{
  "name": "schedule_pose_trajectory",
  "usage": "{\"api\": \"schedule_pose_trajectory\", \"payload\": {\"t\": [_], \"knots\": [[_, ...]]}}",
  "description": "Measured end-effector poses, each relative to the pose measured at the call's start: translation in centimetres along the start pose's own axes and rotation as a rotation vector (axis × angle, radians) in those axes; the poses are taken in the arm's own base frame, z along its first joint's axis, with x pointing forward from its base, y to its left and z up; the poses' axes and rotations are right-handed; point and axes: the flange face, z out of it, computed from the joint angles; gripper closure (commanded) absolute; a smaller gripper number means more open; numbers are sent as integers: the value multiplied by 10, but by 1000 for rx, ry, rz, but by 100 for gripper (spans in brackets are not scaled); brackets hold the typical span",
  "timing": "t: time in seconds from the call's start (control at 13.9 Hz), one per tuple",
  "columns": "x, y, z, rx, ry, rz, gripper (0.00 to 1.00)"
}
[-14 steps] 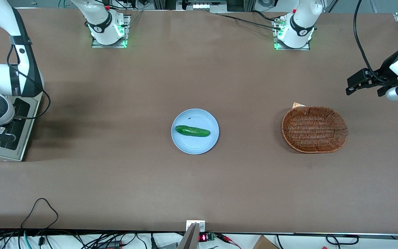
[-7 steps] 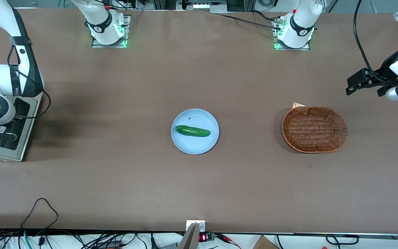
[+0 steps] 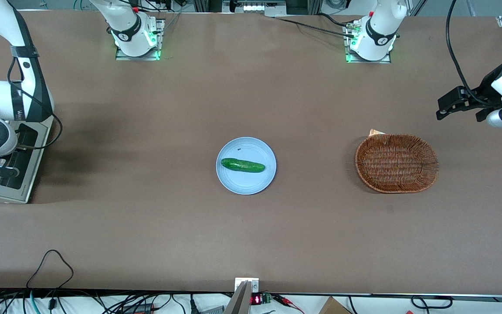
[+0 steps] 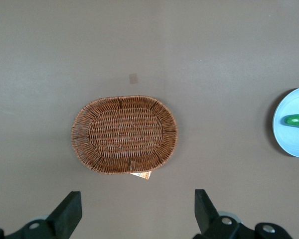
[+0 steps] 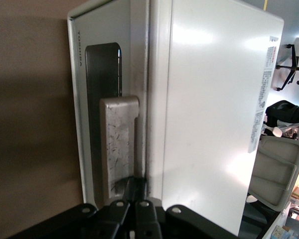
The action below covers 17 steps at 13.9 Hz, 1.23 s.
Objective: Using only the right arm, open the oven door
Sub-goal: 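Hook the right gripper on the handle and pull the door outward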
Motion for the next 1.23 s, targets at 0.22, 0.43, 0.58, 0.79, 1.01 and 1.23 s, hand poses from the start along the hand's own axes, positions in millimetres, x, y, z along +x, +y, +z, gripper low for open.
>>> {"api": "schedule_pose_trajectory", "payload": {"t": [0.22,0.43,0.58,0.79,1.01,1.23], "knots": [[0,0,1,2,4,0,100],[0,0,1,3,7,-1,100],[0,0,1,4,8,-1,100],[0,-1,1,8,11,25,100],[-1,-2,0,13,22,53,100],[-3,-4,-2,27,31,64,100]]}}
